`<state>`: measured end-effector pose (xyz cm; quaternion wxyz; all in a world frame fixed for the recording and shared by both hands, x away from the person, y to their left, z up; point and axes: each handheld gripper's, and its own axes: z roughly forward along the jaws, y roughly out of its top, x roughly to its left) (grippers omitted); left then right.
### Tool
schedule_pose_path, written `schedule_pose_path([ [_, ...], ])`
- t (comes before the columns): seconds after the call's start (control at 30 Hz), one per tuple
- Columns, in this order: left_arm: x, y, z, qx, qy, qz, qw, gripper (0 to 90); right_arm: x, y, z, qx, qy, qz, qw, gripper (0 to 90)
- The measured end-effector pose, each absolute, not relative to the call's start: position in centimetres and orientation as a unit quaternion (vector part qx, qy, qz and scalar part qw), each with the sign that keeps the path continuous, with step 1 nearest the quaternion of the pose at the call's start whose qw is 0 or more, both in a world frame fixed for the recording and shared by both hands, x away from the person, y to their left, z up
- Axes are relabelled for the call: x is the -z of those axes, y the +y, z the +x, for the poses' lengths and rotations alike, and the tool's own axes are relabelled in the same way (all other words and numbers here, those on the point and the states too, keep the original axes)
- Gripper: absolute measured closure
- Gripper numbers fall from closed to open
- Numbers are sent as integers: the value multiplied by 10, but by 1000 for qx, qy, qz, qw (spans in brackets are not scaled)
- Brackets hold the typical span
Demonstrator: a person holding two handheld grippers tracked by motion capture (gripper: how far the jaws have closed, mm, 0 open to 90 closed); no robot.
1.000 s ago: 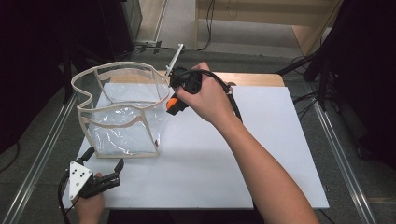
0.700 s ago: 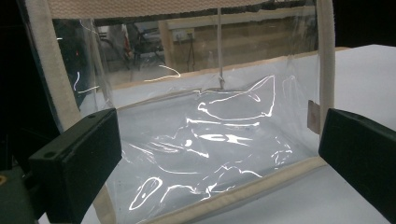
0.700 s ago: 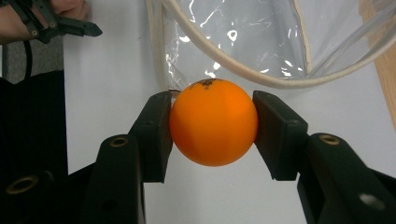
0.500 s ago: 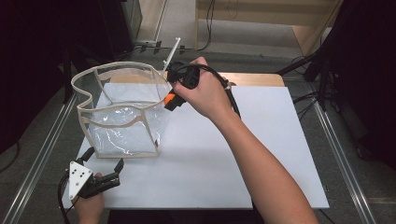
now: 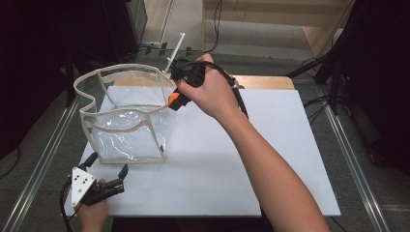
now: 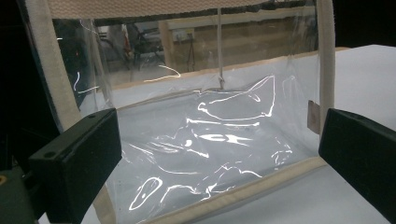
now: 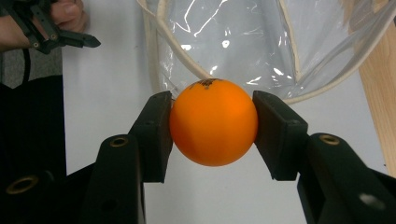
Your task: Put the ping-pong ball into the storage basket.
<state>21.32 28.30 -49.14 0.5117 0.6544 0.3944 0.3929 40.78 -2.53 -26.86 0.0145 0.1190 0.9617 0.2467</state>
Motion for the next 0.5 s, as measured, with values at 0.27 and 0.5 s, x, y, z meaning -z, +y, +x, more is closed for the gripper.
schedule_pose_path([
  [0.27, 491, 283, 213, -393, 395, 654, 512, 0, 264, -23, 411, -245, 962, 118, 17, 482],
  [0.5, 491, 283, 213, -392, 395, 653, 513, 0, 260, -18, 413, -246, 962, 115, 18, 482],
])
